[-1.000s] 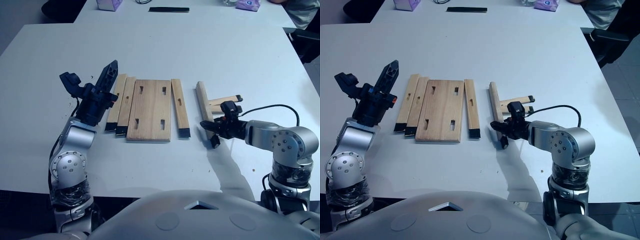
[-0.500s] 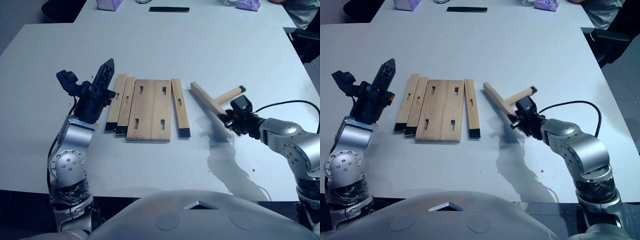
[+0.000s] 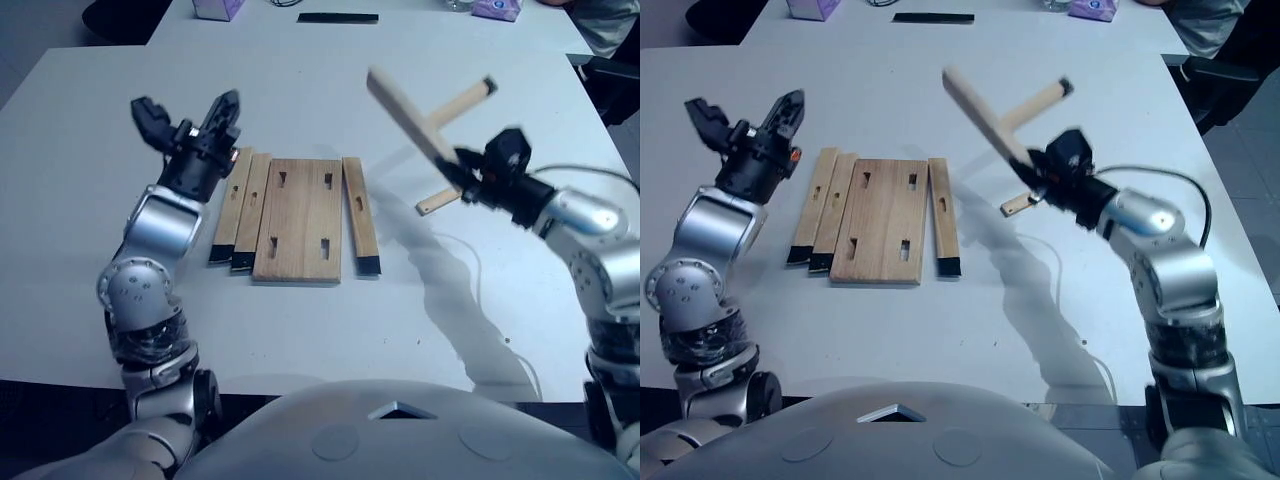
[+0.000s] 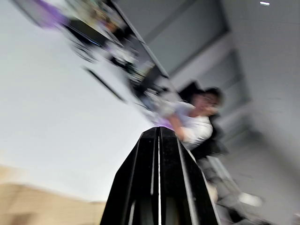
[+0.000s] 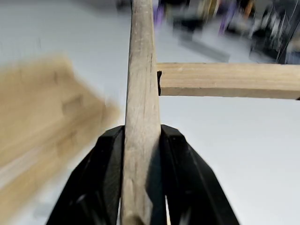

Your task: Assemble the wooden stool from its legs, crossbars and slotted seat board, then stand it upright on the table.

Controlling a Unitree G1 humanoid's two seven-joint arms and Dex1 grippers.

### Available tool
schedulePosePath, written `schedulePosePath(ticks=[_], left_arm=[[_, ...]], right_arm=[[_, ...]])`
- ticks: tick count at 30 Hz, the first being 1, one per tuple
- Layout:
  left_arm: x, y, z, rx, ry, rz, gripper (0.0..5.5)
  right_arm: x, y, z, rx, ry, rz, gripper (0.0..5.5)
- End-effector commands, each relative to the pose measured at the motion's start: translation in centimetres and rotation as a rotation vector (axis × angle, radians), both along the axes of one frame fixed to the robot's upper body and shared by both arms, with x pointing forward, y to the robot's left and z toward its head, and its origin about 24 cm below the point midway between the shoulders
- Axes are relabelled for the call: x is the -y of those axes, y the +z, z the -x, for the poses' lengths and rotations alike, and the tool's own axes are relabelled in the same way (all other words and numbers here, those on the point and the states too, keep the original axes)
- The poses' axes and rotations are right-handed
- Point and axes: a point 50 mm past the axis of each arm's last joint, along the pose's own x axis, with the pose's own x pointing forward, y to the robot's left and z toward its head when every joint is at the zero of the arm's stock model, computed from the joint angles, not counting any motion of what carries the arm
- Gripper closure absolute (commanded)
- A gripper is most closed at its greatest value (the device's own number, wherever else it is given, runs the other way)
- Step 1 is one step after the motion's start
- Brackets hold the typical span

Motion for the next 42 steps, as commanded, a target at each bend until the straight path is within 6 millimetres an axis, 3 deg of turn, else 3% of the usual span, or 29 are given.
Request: schedulePosePath(ticks=[1, 8, 14, 18, 25, 36, 42], left_arm=[[1.7, 1.7, -0.6, 0.021, -0.181, 0.182, 4.9], [3.6, 4.8, -1.2, 0.094, -0.381, 0.374, 3.87], [4.0, 5.3, -1.3, 0.096, -0.408, 0.361, 2.9], [4.2, 4.9, -1.8, 0.055, -0.373, 0.255, 2.2], [4.6, 4.6, -3.0, 0.002, -0.289, 0.069, 2.15], [5.1, 6.2, -2.5, 0.05, -0.393, 0.162, 2.15], [4.9, 5.6, -3.3, -0.014, -0.372, 0.102, 2.15]], right_arm=[[-0.6, 3.4, -1.9, 0.088, 0.129, -0.16, 4.45], [-2.1, 6.4, -1.9, 0.183, 0.256, -0.255, 4.45], [-3.1, 6.9, -1.7, 0.207, 0.315, -0.23, 4.45], [-3.5, 7.0, -1.4, 0.226, 0.324, -0.214, 4.45], [-3.7, 6.5, -1.7, 0.276, 0.297, -0.14, 4.45], [-4.0, 4.1, -1.6, 0.255, 0.289, -0.105, 4.45], [-4.1, 4.1, -1.2, 0.262, 0.302, -0.107, 4.45]])
